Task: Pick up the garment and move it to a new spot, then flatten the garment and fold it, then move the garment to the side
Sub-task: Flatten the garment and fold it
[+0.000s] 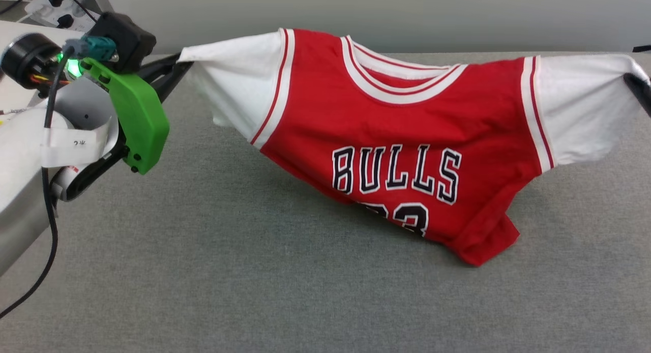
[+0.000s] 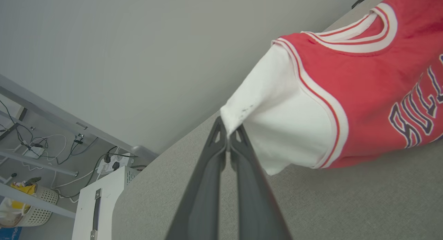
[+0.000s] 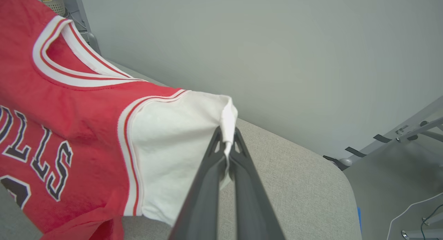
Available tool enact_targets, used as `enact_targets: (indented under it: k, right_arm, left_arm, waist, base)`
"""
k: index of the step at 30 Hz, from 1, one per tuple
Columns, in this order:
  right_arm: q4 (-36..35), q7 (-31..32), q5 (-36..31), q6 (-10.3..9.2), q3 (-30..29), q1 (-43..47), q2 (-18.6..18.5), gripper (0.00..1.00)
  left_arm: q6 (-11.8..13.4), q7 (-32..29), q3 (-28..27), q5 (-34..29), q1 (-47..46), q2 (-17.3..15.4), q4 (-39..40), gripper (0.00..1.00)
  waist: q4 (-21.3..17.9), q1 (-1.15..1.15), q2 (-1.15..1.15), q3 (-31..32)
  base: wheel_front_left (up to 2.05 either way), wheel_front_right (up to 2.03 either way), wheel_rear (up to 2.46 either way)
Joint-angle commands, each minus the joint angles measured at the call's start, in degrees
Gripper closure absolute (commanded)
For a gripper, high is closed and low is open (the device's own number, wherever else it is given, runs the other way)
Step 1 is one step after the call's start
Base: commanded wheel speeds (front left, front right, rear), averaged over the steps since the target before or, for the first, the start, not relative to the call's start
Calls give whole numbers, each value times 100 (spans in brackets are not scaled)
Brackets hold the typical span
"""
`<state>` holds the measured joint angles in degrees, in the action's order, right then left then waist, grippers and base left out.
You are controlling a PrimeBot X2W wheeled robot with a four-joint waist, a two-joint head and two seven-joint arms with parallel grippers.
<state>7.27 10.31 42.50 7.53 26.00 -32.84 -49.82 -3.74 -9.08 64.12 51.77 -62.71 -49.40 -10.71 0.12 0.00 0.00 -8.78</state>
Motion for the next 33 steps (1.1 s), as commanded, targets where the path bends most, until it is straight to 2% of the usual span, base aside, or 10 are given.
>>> enact_targets:
  k: [1,9,14,18,24,29,33]
  right_arm:
    - [-92,-44,-34,-4,-77,-163,-66,100]
    - [-478,18,-46,-4,-381,-643,-220,100]
    - [-596,116,-74,-4,-473,-1009,-281,100]
    - [-607,294,-32,-4,-375,-1303,-316,100]
    - [-409,491,-46,-4,-77,-2036,-238,100]
    - [127,526,-207,-4,329,-3001,-7,100]
    - [735,537,-324,-4,747,-3851,199,100]
  left_arm:
    - [118,22,-64,-77,-158,-91,140,100]
    - [506,133,-431,-268,-635,-213,829,100]
    - [559,203,-619,-339,-992,-111,888,100]
    - [504,230,-688,-396,-1284,85,760,100]
    - [382,264,-730,-530,-1803,536,283,100]
    - [231,373,-798,-674,-2386,949,-453,100]
    - [214,477,-854,-855,-2882,1221,-1085,100]
  waist:
    - [60,0,0,202]
    - [59,0,0,479]
    - [60,0,0,575]
    - [63,0,0,570]
    - [44,0,0,243]
    - [-10,0,0,-251]
    - [-65,0,0,-695]
  base:
    - [0,0,0]
    - [0,0,0]
    - [0,0,0]
    - [0,0,0]
    - [0,0,0]
    - [0,0,0]
    - [0,0,0]
